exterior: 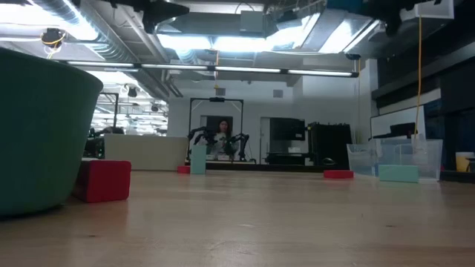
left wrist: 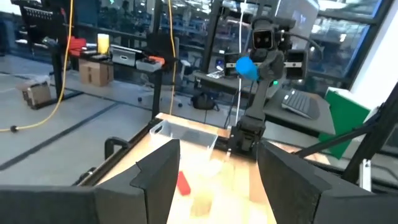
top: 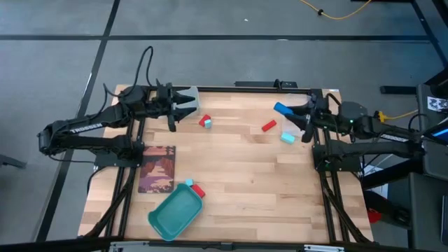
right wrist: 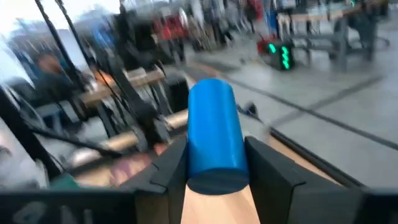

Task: Sort & place blocks by color
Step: Put the blue block into the transparent bin, then put the top left light blue block into the gray bin

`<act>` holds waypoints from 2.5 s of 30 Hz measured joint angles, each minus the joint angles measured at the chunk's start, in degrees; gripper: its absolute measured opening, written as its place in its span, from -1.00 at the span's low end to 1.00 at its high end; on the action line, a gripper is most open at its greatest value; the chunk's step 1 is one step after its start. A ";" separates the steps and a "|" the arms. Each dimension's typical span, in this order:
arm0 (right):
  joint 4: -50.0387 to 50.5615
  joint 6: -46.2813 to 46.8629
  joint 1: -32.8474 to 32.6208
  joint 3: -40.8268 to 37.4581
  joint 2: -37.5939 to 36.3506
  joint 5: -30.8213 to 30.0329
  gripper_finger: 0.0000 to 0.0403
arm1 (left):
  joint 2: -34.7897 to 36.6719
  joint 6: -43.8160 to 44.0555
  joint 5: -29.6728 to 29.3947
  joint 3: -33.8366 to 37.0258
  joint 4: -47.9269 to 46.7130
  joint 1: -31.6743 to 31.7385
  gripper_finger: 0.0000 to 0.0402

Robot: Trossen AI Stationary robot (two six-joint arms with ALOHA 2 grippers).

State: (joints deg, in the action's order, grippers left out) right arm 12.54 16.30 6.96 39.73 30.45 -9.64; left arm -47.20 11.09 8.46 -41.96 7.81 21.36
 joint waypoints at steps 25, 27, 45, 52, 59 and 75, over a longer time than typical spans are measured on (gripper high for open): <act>18.36 11.18 0.09 9.66 8.18 -14.93 -0.31 | 0.17 2.06 -1.68 1.51 5.71 -1.17 0.03; 26.83 15.95 0.99 14.05 11.63 -21.90 -0.31 | 0.17 2.06 -1.88 1.49 5.71 -1.17 0.03; 48.40 30.22 23.92 3.70 27.62 -12.35 -0.31 | 0.13 2.04 -1.98 1.49 5.62 -1.13 0.03; 34.47 33.38 29.70 -6.34 27.57 -11.27 -0.31 | 0.13 1.86 -2.01 1.49 5.62 -1.13 0.03; 28.77 39.23 31.71 -13.49 27.57 -10.88 -0.31 | 0.13 1.84 -2.25 1.49 5.81 -1.13 0.03; 25.37 40.46 31.71 -14.27 27.57 -11.79 -0.06 | 0.13 1.88 -3.49 1.45 5.95 -1.14 0.03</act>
State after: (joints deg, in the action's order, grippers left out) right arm 37.91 56.76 38.68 25.45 58.02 -21.43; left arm -47.07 12.97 4.97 -40.51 13.76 20.22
